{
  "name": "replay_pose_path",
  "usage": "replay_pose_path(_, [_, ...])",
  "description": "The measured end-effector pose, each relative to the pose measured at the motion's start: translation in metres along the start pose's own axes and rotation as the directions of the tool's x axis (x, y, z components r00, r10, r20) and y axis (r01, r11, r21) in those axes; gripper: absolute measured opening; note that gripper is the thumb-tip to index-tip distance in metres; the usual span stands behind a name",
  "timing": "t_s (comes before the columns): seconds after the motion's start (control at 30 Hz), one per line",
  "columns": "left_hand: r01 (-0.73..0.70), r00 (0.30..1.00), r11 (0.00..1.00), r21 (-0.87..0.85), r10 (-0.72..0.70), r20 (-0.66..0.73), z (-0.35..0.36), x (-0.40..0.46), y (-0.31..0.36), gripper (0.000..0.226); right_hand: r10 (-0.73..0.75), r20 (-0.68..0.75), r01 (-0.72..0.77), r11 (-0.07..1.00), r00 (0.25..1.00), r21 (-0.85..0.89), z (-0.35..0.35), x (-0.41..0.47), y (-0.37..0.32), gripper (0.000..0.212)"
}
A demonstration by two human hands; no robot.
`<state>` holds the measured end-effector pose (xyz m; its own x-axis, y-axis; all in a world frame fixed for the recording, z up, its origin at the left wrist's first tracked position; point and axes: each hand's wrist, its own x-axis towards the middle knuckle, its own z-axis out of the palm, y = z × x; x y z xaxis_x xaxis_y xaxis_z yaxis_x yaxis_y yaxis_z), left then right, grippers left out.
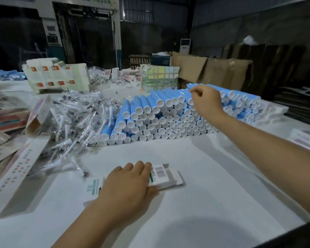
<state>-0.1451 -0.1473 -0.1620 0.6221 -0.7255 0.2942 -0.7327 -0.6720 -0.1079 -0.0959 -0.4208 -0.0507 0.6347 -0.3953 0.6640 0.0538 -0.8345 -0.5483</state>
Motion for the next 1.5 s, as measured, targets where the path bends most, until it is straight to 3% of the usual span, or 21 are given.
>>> replay_pose_path(0.1, [-0.003,1.000,1.000,0.009,0.003,0.018,0.005,0.001,0.002,0.061,-0.015,0.009,0.017,0.948,1.000,-0.319,0.005,0.067,0.010,0.024])
replay_pose_path(0.27, [-0.051,0.998,0.997,0.050,0.049,0.046,0.007,0.005,0.004,0.063,0.190,0.189,-0.011,0.732,0.964,-0.681,0.022,0.112,0.030,0.014])
replay_pose_path(0.4, [-0.056,0.997,0.995,0.079,0.051,0.062,0.007,0.007,0.005,0.064,0.300,0.346,0.137,0.547,0.889,-0.826,0.040,0.123,0.036,0.013])
replay_pose_path(0.47, [-0.051,0.997,0.996,0.076,0.047,0.059,0.007,0.007,0.005,0.063,0.339,0.374,0.159,0.521,0.863,-0.839,0.046,0.128,0.040,0.021])
replay_pose_path(0.53, [-0.046,0.997,0.997,0.066,0.042,0.057,0.008,0.007,0.005,0.062,0.318,0.329,0.111,0.547,0.889,-0.830,0.047,0.127,0.041,0.024])
replay_pose_path(0.63, [-0.039,0.998,0.997,0.062,0.035,0.054,0.008,0.007,0.006,0.063,0.279,0.186,-0.095,0.754,0.942,-0.650,0.038,0.123,0.034,0.026])
replay_pose_path(0.73, [-0.020,0.999,0.998,0.059,0.018,0.041,0.008,0.007,0.006,0.065,0.254,0.089,-0.247,0.965,0.963,-0.087,0.017,0.105,0.006,0.056])
replay_pose_path(0.8, [0.008,1.000,0.999,0.047,-0.008,0.015,0.006,0.007,0.005,0.066,0.211,0.063,-0.220,0.931,0.975,0.290,-0.002,0.071,-0.016,0.075])
replay_pose_path(0.9, [0.060,0.998,0.998,0.015,-0.060,-0.029,0.000,0.006,0.001,0.072,0.178,0.157,-0.238,0.758,0.971,0.607,-0.023,-0.002,-0.025,0.109])
replay_pose_path(1.03, [0.112,0.992,0.994,0.007,-0.111,-0.067,-0.006,0.003,-0.003,0.077,0.322,0.256,-0.398,0.535,0.911,0.745,-0.023,-0.086,-0.021,0.114])
replay_pose_path(1.13, [0.166,0.982,0.986,-0.015,-0.166,-0.090,-0.008,0.002,-0.005,0.071,0.422,0.311,-0.477,0.379,0.851,0.793,-0.012,-0.123,-0.017,0.104])
replay_pose_path(1.2, [0.190,0.977,0.982,-0.015,-0.191,-0.090,-0.008,0.002,-0.003,0.070,0.466,0.315,-0.493,0.330,0.827,0.805,-0.003,-0.137,-0.015,0.095])
replay_pose_path(1.33, [0.209,0.975,0.978,0.024,-0.206,-0.086,-0.007,0.001,-0.001,0.072,0.424,0.252,-0.440,0.437,0.870,0.785,0.010,-0.154,-0.018,0.071])
replay_pose_path(1.47, [0.224,0.971,0.974,0.018,-0.222,-0.093,-0.007,0.002,-0.001,0.075,0.369,0.258,-0.432,0.542,0.893,0.721,0.015,-0.164,-0.019,0.023])
replay_pose_path(1.5, [0.223,0.971,0.975,0.016,-0.221,-0.093,-0.007,0.003,-0.001,0.075,0.363,0.273,-0.443,0.555,0.891,0.704,0.017,-0.166,-0.019,0.024])
